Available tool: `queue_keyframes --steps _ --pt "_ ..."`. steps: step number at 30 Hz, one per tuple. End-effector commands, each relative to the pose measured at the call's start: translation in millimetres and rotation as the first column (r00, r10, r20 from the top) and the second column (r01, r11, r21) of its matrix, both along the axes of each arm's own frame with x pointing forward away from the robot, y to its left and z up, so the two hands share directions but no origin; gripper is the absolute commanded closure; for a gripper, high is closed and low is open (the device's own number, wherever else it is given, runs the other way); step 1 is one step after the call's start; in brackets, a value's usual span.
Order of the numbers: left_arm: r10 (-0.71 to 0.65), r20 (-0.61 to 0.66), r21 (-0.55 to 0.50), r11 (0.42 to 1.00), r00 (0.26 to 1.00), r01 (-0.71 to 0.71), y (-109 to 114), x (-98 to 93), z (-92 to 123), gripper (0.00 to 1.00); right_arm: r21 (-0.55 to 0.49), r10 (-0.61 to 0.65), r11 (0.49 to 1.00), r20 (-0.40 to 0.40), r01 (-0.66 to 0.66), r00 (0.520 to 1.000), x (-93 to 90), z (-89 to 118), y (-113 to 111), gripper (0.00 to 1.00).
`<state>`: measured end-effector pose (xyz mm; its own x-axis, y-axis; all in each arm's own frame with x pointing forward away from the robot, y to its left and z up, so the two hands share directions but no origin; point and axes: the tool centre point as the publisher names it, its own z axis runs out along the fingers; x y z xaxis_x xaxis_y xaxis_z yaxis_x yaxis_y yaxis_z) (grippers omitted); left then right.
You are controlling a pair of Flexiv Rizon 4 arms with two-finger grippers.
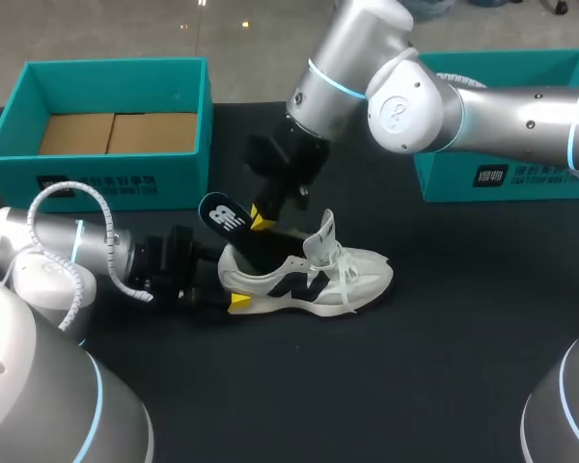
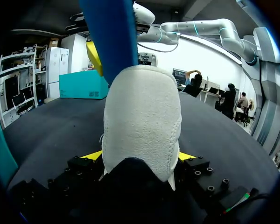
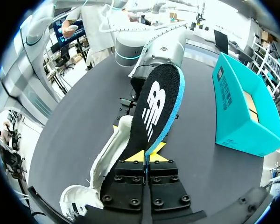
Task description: Take the shoe out of the shoebox, open the shoe tongue, remove and reinsert the insole, then place the shoe into the shoebox
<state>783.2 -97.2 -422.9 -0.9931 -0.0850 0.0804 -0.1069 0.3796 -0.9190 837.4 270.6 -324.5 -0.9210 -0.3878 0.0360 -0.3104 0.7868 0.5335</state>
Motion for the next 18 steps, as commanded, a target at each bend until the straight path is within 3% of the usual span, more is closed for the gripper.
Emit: queue_keyframes --steps 1,8,18 --pt "0.0 0.0 0.001 1.0 1.0 0.0 -1 -0.1 0 1.0 0.0 0.0 1.0 0.002 0.0 1.0 -0.9 0 0 1.0" --pt "0.0 0.0 0.001 1.0 1.0 0.0 -1 -0.1 0 1.0 0.0 0.0 1.0 0.002 0.0 1.0 -0.9 0 0 1.0" --pt "0.0 0.0 0.001 1.0 1.0 0.0 -1 -0.1 0 1.0 0.23 -0.101 0.967 -0.048 0.109 0.994 1.4 43 -3 1.0"
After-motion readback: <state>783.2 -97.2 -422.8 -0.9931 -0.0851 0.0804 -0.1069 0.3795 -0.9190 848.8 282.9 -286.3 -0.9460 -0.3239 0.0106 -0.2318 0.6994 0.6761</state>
